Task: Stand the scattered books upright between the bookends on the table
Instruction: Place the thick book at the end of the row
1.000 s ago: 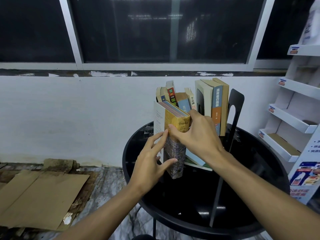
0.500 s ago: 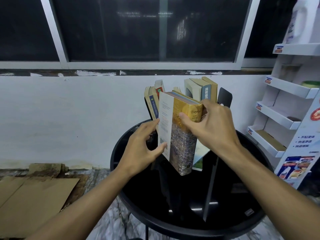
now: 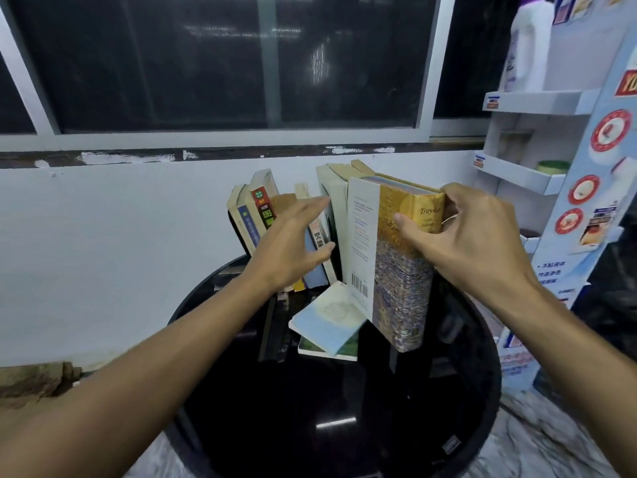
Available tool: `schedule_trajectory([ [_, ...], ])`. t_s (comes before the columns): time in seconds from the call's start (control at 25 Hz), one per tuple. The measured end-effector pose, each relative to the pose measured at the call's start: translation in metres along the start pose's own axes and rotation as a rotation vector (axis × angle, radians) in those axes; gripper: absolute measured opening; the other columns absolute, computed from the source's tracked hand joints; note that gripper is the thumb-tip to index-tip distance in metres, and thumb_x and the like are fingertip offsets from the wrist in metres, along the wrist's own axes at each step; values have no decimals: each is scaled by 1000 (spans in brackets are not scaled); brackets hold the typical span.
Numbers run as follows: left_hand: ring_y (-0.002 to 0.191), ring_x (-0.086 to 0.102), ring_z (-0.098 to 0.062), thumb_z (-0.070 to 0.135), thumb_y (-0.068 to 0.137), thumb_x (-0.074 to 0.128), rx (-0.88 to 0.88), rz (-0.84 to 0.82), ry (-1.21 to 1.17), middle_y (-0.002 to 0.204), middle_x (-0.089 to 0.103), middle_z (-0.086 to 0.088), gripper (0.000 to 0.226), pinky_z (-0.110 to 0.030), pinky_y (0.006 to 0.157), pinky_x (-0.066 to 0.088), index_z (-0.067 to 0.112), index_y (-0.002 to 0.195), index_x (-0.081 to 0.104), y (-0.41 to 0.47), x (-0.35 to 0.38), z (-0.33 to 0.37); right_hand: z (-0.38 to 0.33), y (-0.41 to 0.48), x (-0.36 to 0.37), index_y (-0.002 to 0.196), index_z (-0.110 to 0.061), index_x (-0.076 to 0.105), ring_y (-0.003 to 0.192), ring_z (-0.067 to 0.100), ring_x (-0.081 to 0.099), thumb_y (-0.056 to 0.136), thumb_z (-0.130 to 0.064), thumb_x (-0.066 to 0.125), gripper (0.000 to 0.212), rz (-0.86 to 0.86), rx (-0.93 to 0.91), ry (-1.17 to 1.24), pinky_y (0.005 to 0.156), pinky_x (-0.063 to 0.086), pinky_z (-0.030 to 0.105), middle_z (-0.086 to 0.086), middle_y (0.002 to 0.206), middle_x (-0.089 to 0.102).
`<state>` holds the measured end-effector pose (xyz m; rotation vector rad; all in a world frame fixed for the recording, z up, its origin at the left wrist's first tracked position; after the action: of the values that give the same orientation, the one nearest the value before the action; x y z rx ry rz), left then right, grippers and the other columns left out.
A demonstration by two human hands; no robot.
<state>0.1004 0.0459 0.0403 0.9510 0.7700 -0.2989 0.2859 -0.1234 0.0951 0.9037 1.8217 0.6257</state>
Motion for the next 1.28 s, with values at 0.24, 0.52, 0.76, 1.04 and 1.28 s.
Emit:
schedule_trajectory([
  [0.24,144,38,-16,34,89,74,73,-55,85,157,40,-1,78,-34,114,35,18,155,36,74,20,21,31,12,-3,74,-10,61,60,20,59,81,-48,74,41,-14,44,-35,54,50,38,3,65,64],
  [0.52,153,24,-24,39,91,71,62,-217,276,167,22,1,81,-51,116,33,24,158,28,137,52,26,51,22,-3,72,-13,62,56,5,54,80,-48,74,38,-24,62,-74,49,42,27,-5,62,60],
  [0.76,142,42,-30,41,90,71,55,-220,379,158,41,-6,69,-46,110,42,18,149,43,159,72,21,61,27,0,69,-14,59,54,4,52,81,-45,76,37,-41,70,-70,46,38,24,-9,59,57],
  [1.04,115,61,-30,49,85,74,4,-160,369,127,64,-6,57,-45,89,55,17,129,59,162,71,10,67,37,11,71,-14,60,57,6,55,80,-46,75,36,-46,91,-79,46,40,24,-7,61,59],
  [1.28,119,58,-29,54,84,73,6,-189,400,132,62,-5,64,-42,89,49,19,136,58,164,62,2,61,53,15,70,-18,56,54,5,50,82,-46,74,36,-71,76,-102,43,32,20,-10,60,53],
])
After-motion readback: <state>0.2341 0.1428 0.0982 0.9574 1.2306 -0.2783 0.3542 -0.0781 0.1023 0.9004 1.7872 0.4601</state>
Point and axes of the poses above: each hand's wrist, its own y-axis towards the middle knuckle, its own x-axis out of the palm, z = x × y, the point moved 1 cm from there along y, towards the middle knuckle
